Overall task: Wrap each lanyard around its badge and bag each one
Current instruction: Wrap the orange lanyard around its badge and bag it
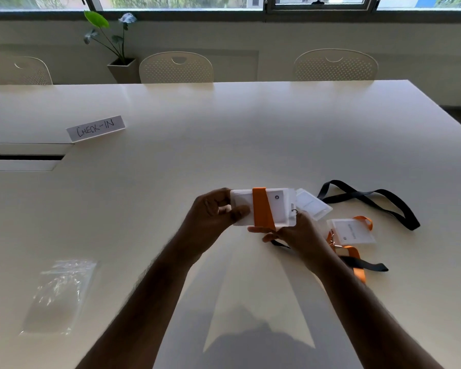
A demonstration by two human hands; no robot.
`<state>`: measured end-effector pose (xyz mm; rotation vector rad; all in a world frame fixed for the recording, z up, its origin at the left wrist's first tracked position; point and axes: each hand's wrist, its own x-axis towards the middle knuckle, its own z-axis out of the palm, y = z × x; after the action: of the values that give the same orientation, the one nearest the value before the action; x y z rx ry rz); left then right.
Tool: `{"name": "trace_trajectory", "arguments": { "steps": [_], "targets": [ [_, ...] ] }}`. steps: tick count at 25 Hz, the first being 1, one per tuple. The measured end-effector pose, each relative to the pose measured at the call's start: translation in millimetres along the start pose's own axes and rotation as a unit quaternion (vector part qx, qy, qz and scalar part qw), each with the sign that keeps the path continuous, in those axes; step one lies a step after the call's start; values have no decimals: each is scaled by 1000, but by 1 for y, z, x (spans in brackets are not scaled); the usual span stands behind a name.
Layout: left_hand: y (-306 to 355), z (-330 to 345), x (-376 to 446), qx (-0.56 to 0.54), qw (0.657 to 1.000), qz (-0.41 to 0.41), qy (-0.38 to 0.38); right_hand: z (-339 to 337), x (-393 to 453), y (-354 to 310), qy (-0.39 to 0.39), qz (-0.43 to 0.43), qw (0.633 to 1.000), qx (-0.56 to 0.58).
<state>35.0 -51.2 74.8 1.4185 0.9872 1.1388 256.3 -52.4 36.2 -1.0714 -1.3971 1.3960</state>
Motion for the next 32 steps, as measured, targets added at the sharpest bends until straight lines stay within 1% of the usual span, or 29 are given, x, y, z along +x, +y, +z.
{"name": "trace_trajectory", "arguments": {
  "steps": [3, 5, 7, 9, 11, 14, 16, 18, 19, 21, 24, 26, 30, 32],
  "targets": [
    [-6, 2, 0, 14, 999, 4, 29, 7, -4, -3, 0, 22, 999, 49],
    [-11, 3, -2, 11, 999, -10, 36, 9, -4, -3, -2, 34, 998, 56],
    [-14, 4, -5, 13, 999, -20, 35, 6, -2, 3, 15, 47, 999, 11],
    [-14, 5, -7, 25, 999, -23, 28, -1, 1, 8, 38, 54, 996, -66],
    [-12, 7, -6, 27, 999, -19, 31, -4, 3, 5, 40, 36, 995, -84],
    [-7, 8, -2, 20, 998, -11, 50, -3, 5, 2, 23, 28, 998, -45],
    [-5, 7, 1, 17, 998, -13, 66, -1, 4, 3, 9, 50, 999, -2],
    [-5, 6, 4, 17, 996, -13, 81, 2, 2, 4, 4, 69, 998, 9],
    [-5, 6, 5, 3, 996, -12, 92, 1, 0, 6, 6, 74, 997, 18],
    [-5, 3, 8, -19, 994, -14, 110, 1, -5, 11, -18, 82, 995, 49],
    [-7, 2, 12, 25, 991, -19, 129, 5, -11, 17, -23, 86, 994, 59],
    [-9, 3, 13, 40, 988, -24, 148, 8, -14, 14, -21, 79, 996, 32],
    [-14, 1, 17, 65, 982, -24, 177, 6, -21, -4, -58, 44, 995, -74],
    [-17, 1, 19, 79, 979, -24, 188, 5, -23, -15, -71, 40, 993, -82]
  ]
}}
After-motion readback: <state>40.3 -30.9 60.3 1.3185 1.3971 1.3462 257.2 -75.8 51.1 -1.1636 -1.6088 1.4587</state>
